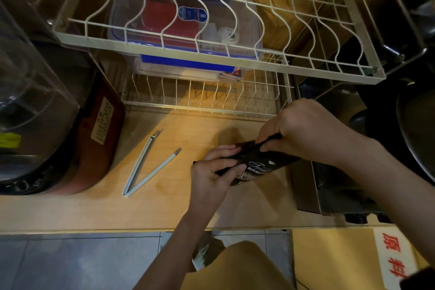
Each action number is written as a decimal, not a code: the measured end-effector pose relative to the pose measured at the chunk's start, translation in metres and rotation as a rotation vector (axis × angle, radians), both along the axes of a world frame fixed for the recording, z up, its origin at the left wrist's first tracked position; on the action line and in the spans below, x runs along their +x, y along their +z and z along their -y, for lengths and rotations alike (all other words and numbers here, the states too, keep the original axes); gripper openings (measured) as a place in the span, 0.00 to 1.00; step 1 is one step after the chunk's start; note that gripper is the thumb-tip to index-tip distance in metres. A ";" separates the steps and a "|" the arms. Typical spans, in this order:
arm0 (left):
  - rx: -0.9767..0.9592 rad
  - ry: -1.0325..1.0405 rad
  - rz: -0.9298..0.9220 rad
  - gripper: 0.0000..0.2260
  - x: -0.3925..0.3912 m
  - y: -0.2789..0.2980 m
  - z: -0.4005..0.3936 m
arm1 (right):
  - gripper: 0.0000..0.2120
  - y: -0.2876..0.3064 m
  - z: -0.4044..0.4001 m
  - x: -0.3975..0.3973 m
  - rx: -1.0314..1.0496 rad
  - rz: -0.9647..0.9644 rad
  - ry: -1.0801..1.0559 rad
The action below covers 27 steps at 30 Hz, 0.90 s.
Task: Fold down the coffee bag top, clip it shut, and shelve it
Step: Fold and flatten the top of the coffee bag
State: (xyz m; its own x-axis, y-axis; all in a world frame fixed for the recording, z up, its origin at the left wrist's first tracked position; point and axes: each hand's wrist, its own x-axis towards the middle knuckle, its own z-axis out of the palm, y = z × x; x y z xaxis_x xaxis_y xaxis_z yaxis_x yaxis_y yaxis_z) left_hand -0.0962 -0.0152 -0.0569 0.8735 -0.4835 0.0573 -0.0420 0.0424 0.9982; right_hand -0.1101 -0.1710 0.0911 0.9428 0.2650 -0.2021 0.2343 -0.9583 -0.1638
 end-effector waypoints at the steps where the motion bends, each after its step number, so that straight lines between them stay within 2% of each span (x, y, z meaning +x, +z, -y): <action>1: 0.005 -0.016 -0.026 0.08 0.001 -0.001 -0.001 | 0.07 -0.002 -0.001 0.000 0.021 -0.016 -0.012; 4: 0.077 -0.056 -0.049 0.12 0.003 0.004 -0.007 | 0.08 -0.005 -0.005 0.002 0.089 -0.037 -0.051; 8: 0.108 -0.102 -0.023 0.24 0.008 0.024 -0.009 | 0.10 -0.005 -0.017 0.009 0.313 -0.100 -0.121; 10: 0.110 -0.144 0.009 0.19 0.012 0.027 -0.006 | 0.12 -0.009 -0.024 0.010 0.362 -0.099 -0.120; 12: 0.126 -0.160 0.014 0.07 0.016 0.028 -0.004 | 0.16 -0.012 -0.025 0.011 0.397 -0.105 -0.188; 13: 0.130 -0.164 0.001 0.05 0.018 0.027 -0.005 | 0.18 -0.012 -0.024 0.010 0.437 -0.132 -0.224; 15: 0.138 -0.177 -0.023 0.12 0.022 0.028 -0.005 | 0.21 -0.011 -0.020 0.006 0.526 -0.202 -0.256; 19: 0.065 -0.173 -0.120 0.15 0.029 0.029 -0.005 | 0.18 -0.013 0.000 -0.007 0.618 -0.228 -0.315; 23: 0.013 -0.077 -0.274 0.06 0.037 0.028 -0.009 | 0.14 -0.028 0.015 -0.022 0.773 -0.194 -0.470; 27: 0.010 -0.086 -0.295 0.05 0.038 0.031 -0.010 | 0.09 -0.046 0.014 -0.027 0.941 -0.066 -0.605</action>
